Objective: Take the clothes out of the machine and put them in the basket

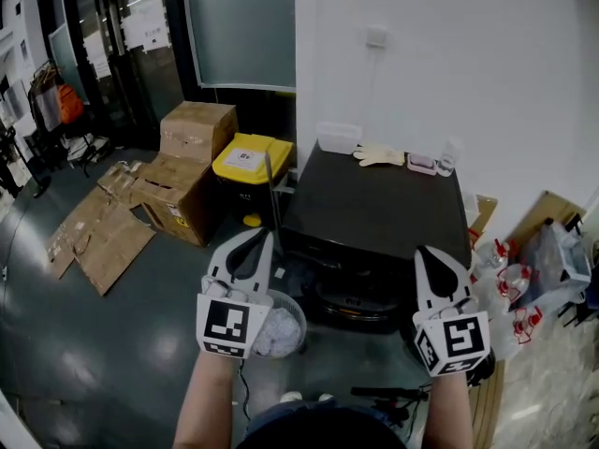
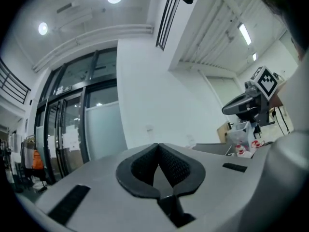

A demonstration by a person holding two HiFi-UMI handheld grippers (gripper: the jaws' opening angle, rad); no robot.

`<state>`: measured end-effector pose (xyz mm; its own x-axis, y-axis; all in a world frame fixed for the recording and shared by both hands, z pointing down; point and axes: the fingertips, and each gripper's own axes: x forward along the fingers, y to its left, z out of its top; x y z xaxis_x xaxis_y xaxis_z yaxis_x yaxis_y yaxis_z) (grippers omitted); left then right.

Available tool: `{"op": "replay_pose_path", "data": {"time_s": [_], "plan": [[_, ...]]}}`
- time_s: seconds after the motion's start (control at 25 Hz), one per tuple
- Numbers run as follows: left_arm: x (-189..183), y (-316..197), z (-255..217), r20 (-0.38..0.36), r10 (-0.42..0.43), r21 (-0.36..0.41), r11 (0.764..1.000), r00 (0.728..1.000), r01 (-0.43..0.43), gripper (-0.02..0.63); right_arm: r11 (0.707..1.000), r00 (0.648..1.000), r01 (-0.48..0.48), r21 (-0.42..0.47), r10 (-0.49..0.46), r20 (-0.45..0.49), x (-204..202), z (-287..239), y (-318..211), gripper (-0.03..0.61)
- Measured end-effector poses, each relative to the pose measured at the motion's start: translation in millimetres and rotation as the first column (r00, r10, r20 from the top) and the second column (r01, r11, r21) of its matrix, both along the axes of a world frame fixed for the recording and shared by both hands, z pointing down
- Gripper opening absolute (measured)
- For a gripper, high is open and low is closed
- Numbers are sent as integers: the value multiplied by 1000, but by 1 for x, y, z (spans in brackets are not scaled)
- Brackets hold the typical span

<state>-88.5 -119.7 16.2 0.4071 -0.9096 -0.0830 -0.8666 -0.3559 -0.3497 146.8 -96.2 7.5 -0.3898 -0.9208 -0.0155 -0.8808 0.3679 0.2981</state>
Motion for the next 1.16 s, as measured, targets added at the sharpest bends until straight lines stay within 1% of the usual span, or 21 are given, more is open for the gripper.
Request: {"op": "replay_pose_path", "data": {"time_s": [0.2,0.44,0.72,0.96,1.16], "plan": [[-7,1,-22,-7,-23,39,999,1000,23,3,999,999,10,43,-8,-32,-6,-15,3,0],[-11,0,-35,8,-44,39,998,999,44,3,998,999,6,61,-4,-45,-7,-27,6,0],[-13,-1,-45,15,-49,59,997,999,48,3,998,999,0,66,3,-52,-8,-31,5,0],[-17,-1,-43,35,-77,68,995,996,74,3,998,998,-8,59,11,-58,-9,-28,6,0],[-25,-4,-39,54,-118,52,992,992,115,3,998,998,-18,59,21,-58,-9,-28,6,0]]}}
